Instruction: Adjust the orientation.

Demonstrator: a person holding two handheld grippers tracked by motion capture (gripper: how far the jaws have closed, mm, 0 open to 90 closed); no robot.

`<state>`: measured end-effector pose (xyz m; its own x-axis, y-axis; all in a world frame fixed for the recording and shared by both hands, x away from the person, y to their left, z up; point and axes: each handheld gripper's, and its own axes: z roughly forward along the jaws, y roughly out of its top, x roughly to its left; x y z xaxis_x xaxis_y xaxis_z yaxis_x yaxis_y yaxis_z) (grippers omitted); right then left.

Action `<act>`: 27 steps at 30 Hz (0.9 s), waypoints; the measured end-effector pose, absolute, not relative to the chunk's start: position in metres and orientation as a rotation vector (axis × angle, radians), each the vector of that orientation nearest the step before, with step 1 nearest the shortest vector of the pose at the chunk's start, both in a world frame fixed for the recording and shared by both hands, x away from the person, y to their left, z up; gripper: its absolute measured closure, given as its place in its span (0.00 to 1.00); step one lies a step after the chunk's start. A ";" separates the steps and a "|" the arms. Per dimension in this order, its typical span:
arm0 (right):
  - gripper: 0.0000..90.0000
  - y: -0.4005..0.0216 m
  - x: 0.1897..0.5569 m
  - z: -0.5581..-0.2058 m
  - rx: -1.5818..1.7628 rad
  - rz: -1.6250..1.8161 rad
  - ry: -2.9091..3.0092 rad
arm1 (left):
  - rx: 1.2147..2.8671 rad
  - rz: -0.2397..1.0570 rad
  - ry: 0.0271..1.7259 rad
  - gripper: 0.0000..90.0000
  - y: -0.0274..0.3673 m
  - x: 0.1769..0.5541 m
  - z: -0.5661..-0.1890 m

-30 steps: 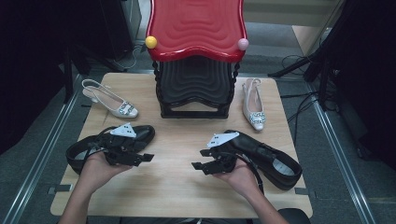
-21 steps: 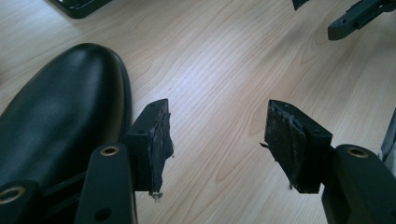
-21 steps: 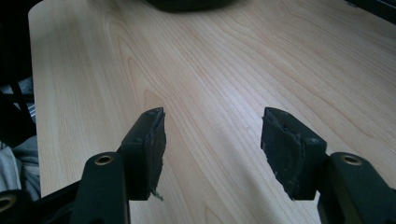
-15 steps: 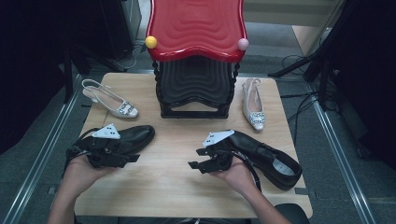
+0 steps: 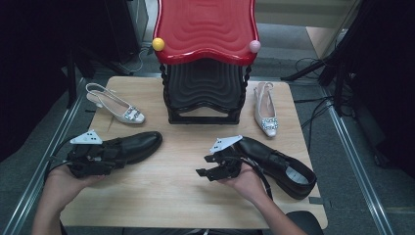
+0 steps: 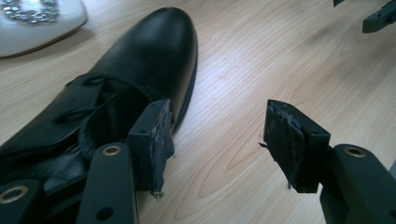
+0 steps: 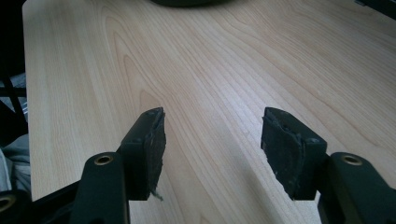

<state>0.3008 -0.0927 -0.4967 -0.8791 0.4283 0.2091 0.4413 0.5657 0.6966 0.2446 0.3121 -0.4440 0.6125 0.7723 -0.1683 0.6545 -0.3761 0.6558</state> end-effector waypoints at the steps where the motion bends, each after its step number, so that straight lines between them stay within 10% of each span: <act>1: 0.45 -0.092 0.301 -0.497 -0.766 -1.234 -2.768 | 2.134 0.215 1.118 0.47 0.312 0.245 -0.444; 27: 0.45 -0.090 0.301 -0.502 -0.766 -1.194 -2.783 | 2.095 0.187 1.250 0.49 0.343 0.252 -0.466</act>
